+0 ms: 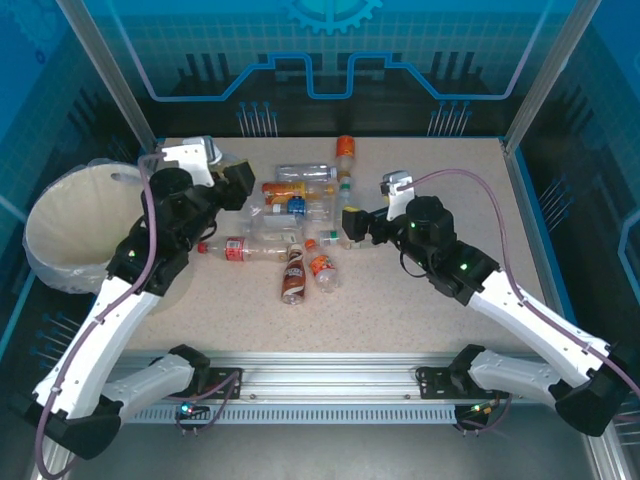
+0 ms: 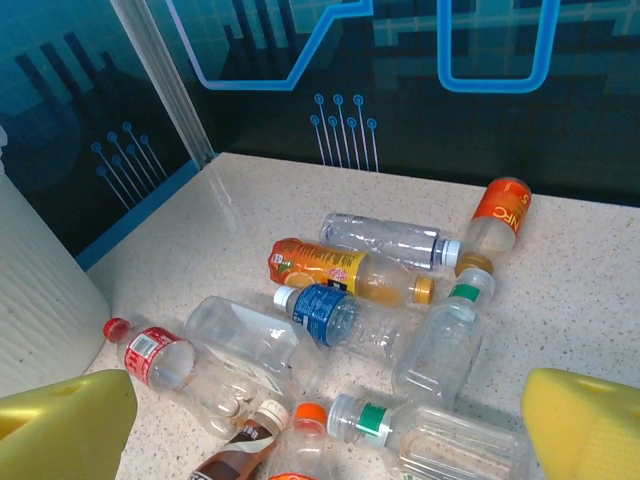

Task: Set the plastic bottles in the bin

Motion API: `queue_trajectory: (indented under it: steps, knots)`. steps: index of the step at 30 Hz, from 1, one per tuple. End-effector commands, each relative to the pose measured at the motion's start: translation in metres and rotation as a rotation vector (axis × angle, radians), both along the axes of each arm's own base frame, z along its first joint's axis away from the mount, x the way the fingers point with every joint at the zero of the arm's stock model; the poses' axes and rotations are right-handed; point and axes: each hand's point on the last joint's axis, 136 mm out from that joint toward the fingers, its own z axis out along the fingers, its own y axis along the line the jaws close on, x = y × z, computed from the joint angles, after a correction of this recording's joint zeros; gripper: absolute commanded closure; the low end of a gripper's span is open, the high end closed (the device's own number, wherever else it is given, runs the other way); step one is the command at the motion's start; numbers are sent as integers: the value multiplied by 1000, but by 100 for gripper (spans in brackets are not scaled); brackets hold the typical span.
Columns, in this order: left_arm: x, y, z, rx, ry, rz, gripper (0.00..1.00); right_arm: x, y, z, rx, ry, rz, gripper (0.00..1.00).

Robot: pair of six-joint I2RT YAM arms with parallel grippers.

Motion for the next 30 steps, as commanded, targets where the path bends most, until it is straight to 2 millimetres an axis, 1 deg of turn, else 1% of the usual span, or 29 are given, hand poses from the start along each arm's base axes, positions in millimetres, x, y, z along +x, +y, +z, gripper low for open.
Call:
queue_trajectory:
  steps: [1, 4, 7, 12, 17, 19, 20, 21, 22, 24, 27, 28, 30]
  knots:
    - [-6, 40, 17, 148, -28, 169, 46, -1, -5, 13, 30, -38, -7, 0]
    - [-6, 61, 28, 231, -57, 272, 47, -5, -1, 16, 23, -51, 31, 0]
    - [0, 87, 34, 288, -66, 385, 47, -6, 2, 20, 23, -61, 52, 0]
    - [5, 131, 36, 278, -46, 526, 47, -3, 7, 21, 26, -50, 66, 0]
    - [-2, 172, 33, 261, -18, 654, 47, -1, 16, 18, 29, -26, 92, 0]
    - [-7, 189, 29, 249, 0, 707, 47, 1, 17, 17, 28, -22, 93, 0]
    - [-10, 201, 26, 238, 13, 740, 47, 1, 18, 17, 27, -20, 94, 0]
    - [-12, 208, 24, 227, 22, 753, 47, 2, 18, 16, 25, -19, 93, 0]
    - [-16, 219, 22, 212, 32, 783, 47, 3, 18, 18, 26, -22, 93, 0]
    - [-20, 234, 16, 197, 58, 812, 46, 3, 20, 19, 24, -25, 99, 0]
    - [-25, 255, 0, 201, 133, 852, 46, 4, 22, 21, 22, -33, 108, 0]
    - [-26, 260, -9, 198, 176, 860, 45, 4, 22, 21, 22, -31, 110, 0]
    - [-29, 264, -25, 193, 275, 852, 43, 4, 24, 23, 24, -32, 117, 0]
